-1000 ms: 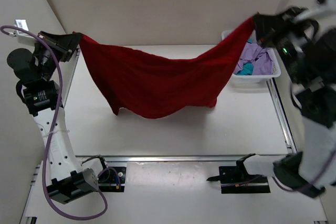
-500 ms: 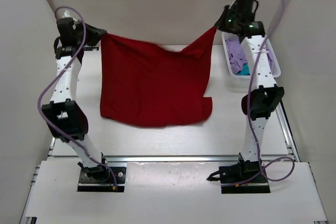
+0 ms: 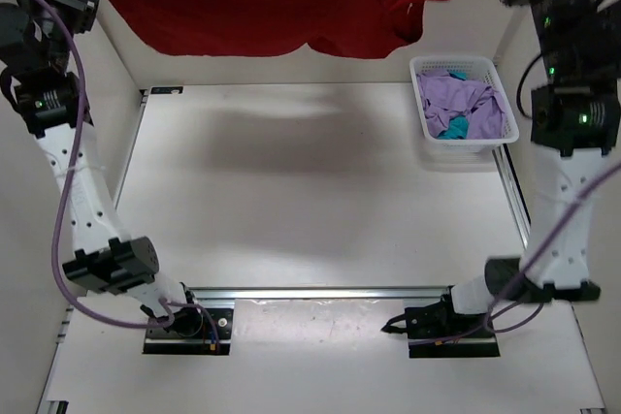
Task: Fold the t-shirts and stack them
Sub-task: Flatten out the tshirt, then fold the flattened tshirt in 1/3 of the way
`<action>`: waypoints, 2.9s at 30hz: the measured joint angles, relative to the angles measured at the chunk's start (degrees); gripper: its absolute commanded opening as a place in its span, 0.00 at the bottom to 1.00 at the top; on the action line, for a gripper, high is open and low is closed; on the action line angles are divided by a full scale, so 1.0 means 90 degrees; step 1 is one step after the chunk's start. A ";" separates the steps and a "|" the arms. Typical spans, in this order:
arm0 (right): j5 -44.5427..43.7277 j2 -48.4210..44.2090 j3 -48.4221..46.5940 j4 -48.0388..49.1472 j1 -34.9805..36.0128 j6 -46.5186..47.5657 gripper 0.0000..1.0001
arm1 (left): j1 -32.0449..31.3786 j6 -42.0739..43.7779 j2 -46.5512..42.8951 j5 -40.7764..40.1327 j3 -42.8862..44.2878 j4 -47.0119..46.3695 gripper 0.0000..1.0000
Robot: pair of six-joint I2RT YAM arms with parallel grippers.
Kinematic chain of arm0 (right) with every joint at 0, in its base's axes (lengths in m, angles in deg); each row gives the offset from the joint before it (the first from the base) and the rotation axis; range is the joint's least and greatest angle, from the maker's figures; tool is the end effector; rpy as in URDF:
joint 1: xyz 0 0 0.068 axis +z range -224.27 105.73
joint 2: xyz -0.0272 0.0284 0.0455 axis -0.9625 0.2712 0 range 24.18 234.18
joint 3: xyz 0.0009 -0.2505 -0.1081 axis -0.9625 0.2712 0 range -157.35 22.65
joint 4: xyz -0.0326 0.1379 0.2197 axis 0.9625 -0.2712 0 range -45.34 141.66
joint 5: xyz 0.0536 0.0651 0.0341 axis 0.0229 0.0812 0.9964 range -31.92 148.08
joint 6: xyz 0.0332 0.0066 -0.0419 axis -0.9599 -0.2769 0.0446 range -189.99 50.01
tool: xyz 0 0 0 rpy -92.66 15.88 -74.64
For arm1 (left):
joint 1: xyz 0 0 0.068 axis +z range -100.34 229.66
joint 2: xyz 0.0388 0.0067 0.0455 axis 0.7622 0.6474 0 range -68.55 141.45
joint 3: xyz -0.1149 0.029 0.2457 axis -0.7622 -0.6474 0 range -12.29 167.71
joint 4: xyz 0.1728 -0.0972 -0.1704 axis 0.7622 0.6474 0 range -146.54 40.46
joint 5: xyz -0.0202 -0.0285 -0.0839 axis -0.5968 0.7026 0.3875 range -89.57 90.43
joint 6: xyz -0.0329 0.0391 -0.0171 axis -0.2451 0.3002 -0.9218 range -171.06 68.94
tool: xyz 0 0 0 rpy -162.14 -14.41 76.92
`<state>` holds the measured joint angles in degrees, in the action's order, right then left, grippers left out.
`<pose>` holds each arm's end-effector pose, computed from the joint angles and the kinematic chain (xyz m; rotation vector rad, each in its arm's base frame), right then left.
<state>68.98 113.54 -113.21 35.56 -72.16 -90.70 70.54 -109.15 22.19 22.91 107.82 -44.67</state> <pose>0.2358 0.0154 0.6516 -0.0029 1.0614 0.4594 0.2940 0.0976 0.5820 -0.5486 1.2136 -0.8013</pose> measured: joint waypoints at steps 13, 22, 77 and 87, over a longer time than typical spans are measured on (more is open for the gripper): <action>-0.1056 -0.4165 1.0190 0.0015 0.0610 0.0068 0.00 | -0.1071 0.1438 -0.4418 -0.1457 -0.7888 -0.0039 0.00; -0.0809 -0.6105 1.1951 -0.1649 0.1508 -0.1049 0.00 | -0.0381 0.2271 -0.5438 -0.1219 -1.0970 0.1224 0.00; -0.0474 0.1018 0.6861 -0.0576 0.0423 -0.0136 0.00 | -0.0359 0.1282 -0.1511 -0.1226 -0.9731 -0.0772 0.48; 0.0053 0.0566 0.9454 0.1003 -0.0270 -0.0527 0.36 | -0.0238 0.0976 -0.1241 -0.1027 -1.0197 -0.1280 0.50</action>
<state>69.46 118.63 -28.12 44.59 -74.58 -95.44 68.40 -100.36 11.02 13.66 16.04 -56.18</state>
